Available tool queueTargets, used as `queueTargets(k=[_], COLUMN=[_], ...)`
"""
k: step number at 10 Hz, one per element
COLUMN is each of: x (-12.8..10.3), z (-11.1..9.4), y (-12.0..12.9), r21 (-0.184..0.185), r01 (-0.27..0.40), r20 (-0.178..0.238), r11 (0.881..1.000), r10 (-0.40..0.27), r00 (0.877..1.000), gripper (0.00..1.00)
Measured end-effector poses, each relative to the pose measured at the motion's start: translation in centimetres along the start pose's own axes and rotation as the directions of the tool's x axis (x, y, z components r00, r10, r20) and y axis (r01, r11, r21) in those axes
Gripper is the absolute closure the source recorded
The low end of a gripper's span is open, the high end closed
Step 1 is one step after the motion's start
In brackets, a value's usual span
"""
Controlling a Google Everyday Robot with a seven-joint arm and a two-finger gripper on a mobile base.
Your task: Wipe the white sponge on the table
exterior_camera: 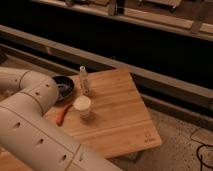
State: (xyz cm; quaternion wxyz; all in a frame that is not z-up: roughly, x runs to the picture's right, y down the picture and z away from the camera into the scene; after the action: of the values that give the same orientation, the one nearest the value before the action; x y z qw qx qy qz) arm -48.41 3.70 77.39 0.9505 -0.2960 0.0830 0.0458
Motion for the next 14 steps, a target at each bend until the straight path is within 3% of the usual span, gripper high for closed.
queueTargets(k=[3, 5, 6, 7, 8, 9, 11, 12, 14], x=[4.5, 5.8, 5.4, 4.9, 3.8, 1.9, -1.5, -3.6, -4.1], z=[3.2, 5.3, 6.7, 7.3, 7.9, 7.9, 6.6, 5.2, 4.4], y=[1.3, 1.8, 2.3, 2.3, 2.2, 1.6, 0.8, 0.9, 1.2], r21=[-0.019, -0.030, -0.036, -0.037, -0.028, -0.003, 0.078, 0.146, 0.210], r01=[-0.006, 0.004, 0.009, 0.008, 0.006, 0.007, 0.034, 0.062, 0.087], r20=[-0.117, -0.149, -0.129, -0.098, -0.037, 0.066, 0.225, 0.311, 0.352], r11=[1.000, 1.000, 0.999, 0.999, 1.000, 1.000, 0.996, 0.987, 0.974], r10=[0.004, -0.009, -0.014, -0.011, -0.007, -0.007, -0.051, -0.105, -0.158], r00=[0.993, 0.989, 0.992, 0.995, 0.999, 0.998, 0.973, 0.945, 0.922], gripper=[1.00, 1.00, 1.00, 1.00, 1.00, 1.00, 1.00, 1.00, 1.00])
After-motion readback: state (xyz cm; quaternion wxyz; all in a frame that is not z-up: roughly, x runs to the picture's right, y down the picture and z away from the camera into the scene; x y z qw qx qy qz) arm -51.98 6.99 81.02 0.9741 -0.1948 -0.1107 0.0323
